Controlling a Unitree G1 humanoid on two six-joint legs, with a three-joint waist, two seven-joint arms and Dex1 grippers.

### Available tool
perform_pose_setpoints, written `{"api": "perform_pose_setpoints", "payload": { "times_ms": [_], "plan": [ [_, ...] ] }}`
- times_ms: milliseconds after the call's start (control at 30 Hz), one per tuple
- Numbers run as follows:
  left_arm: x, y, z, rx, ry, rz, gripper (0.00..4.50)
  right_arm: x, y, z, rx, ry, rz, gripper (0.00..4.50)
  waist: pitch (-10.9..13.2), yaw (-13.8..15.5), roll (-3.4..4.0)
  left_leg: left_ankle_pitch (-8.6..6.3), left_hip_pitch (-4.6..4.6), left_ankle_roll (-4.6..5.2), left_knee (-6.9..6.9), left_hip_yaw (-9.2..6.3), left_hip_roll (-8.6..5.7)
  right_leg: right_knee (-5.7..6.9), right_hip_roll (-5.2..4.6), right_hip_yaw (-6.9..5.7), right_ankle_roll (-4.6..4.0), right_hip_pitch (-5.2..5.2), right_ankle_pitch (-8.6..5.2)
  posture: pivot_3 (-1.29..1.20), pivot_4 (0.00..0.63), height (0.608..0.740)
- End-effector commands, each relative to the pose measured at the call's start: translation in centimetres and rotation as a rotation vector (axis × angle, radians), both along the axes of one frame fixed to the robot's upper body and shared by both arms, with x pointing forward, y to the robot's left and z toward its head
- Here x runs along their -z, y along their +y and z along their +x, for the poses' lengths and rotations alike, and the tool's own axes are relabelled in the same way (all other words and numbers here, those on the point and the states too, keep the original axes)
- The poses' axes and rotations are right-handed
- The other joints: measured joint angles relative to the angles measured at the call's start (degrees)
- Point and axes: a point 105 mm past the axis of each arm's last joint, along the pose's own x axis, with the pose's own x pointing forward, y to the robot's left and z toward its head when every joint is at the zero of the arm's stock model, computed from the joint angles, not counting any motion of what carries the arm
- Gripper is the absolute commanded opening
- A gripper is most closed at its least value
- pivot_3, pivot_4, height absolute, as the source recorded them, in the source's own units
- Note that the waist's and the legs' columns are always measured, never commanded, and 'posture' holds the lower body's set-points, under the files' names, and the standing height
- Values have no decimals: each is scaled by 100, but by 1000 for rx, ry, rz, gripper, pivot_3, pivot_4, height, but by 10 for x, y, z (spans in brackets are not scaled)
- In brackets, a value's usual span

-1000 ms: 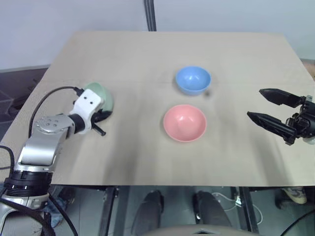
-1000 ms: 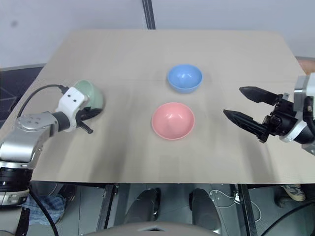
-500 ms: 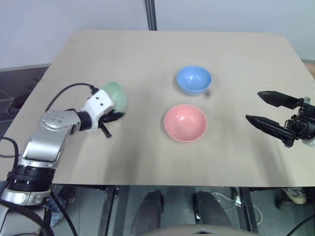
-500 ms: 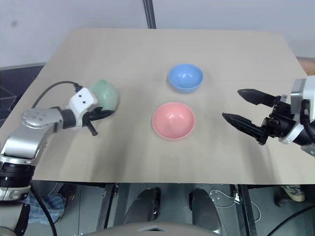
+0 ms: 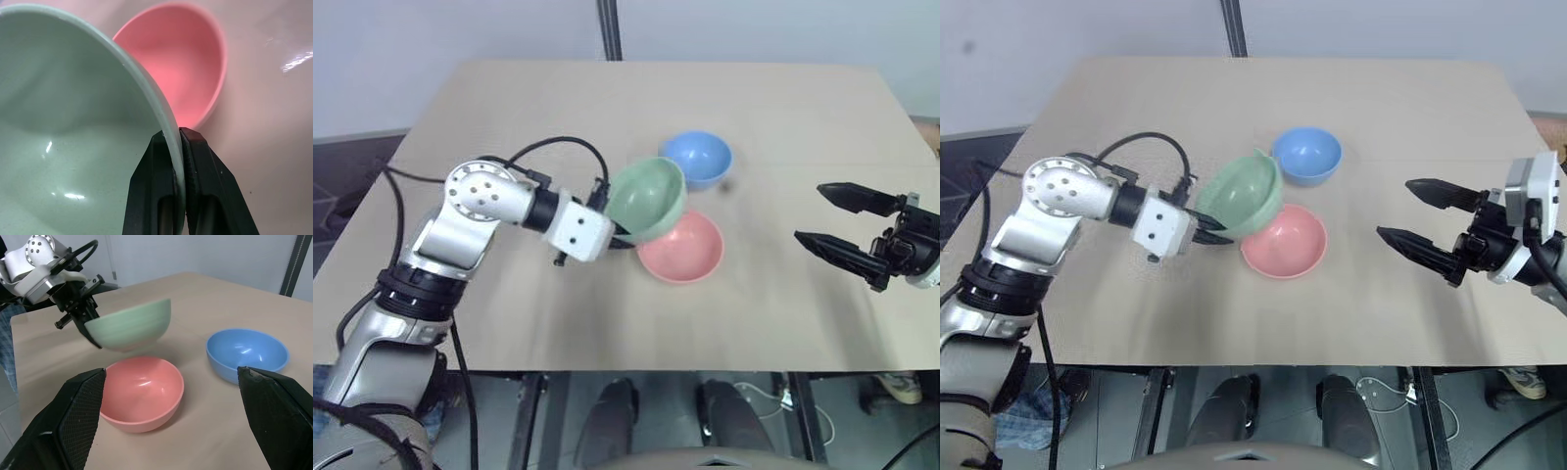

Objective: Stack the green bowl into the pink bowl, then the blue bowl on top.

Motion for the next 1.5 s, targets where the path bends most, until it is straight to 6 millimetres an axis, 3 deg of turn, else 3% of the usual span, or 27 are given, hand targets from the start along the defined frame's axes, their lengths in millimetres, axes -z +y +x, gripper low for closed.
{"api": "perform_pose_setpoints", "payload": {
  "times_ms": [33, 200, 233, 267, 333, 367, 500, 667, 833, 967, 1100, 1200, 1333, 1500],
  "plan": [
    [-2, -18, 2, 134, -122, 23, 44, -7, 2, -3, -12, -49, -10, 4500, 0, 6, 0, 0, 0, 0, 3, -1, 0, 0, 0, 0, 0, 0, 0, 0, 150, 740],
    [2, -27, 4, 206, -156, 25, 44, -7, 3, -4, -4, -56, -7, 4500, 1, -15, -2, 0, -4, 0, 15, -3, 0, 5, 3, 0, 1, 1, 1, 0, 150, 740],
    [2, -25, 5, 207, -143, 29, 618, -7, 1, -4, 1, -56, -9, 4500, 1, -15, -2, 0, -3, 0, 15, -3, 1, 6, 4, 0, 1, 1, 1, 0, 150, 740],
    [1, -24, 5, 209, -129, 30, 785, -7, 0, -4, 5, -55, -10, 4500, 1, -11, -2, 0, -3, 0, 15, -4, 1, 7, 4, 0, 1, 1, 1, 0, 150, 740],
    [2, -21, 2, 211, -93, 35, 1689, -6, -1, -4, 9, -55, -12, 4500, 1, -9, -1, 0, -3, 1, 15, -7, 1, 9, 6, -2, 1, 1, 1, 0, 150, 740],
    [1, -21, 0, 220, -85, 25, 1856, -6, -1, -4, 10, -55, -13, 4500, 1, -9, -2, 0, -3, 1, 16, -6, 1, 9, 5, -1, 1, 1, 1, 0, 150, 740],
    [-6, -21, 1, 188, -80, -31, 3608, -5, -3, -3, 12, -54, -14, 4500, 1, -7, -2, 0, -5, 1, 24, -8, 1, 11, 5, -2, 1, 2, 0, 0, 150, 740],
    [-23, -16, 3, 106, -16, -149, 3608, -3, -4, -2, 11, -50, -21, 4500, 1, -12, -1, 0, -4, 1, 31, -9, 1, 22, 6, -2, 2, 2, 0, 0, 150, 740],
    [-50, -5, 9, -50, 108, -386, 3608, -2, -4, 0, 8, -50, -26, 4500, 1, -10, -1, 0, -3, 1, 48, -11, 1, 43, 7, -2, 2, 2, -1, 0, 150, 740],
    [-64, 21, 21, -228, 150, -553, 3608, 1, -3, 2, 5, -43, -32, 4500, 2, -24, -1, 0, 3, 1, 58, -9, 1, 59, 8, -1, 3, 2, -1, 0, 150, 740],
    [-54, 60, 33, -457, 146, -613, 3608, 5, -4, 9, 22, -25, -54, 4500, 4, 11, -3, 0, 14, 1, 59, -6, 4, 76, 11, 5, 2, 1, -2, 0, 150, 740],
    [-55, 101, 35, -720, 245, -811, 3608, 16, -8, 24, 75, 19, -107, 4500, 6, -23, -2, 0, 3, 1, 68, -15, 1, 72, 9, -4, 2, 1, -2, 0, 150, 740],
    [-61, 113, 14, -752, 326, -937, 3608, 20, -5, 45, 113, 26, -163, 4500, 11, -81, -7, -1, 4, 1, 60, -6, 7, 76, 9, 4, 1, -9, -2, 0, 150, 740],
    [-54, 134, 7, -870, 326, -977, 3608, 42, -12, 101, 273, 71, -299, 4500, 11, -73, -8, 0, 14, 0, 63, -3, 6, 81, 7, 6, 1, -4, -2, 0, 150, 740]
  ]
}}
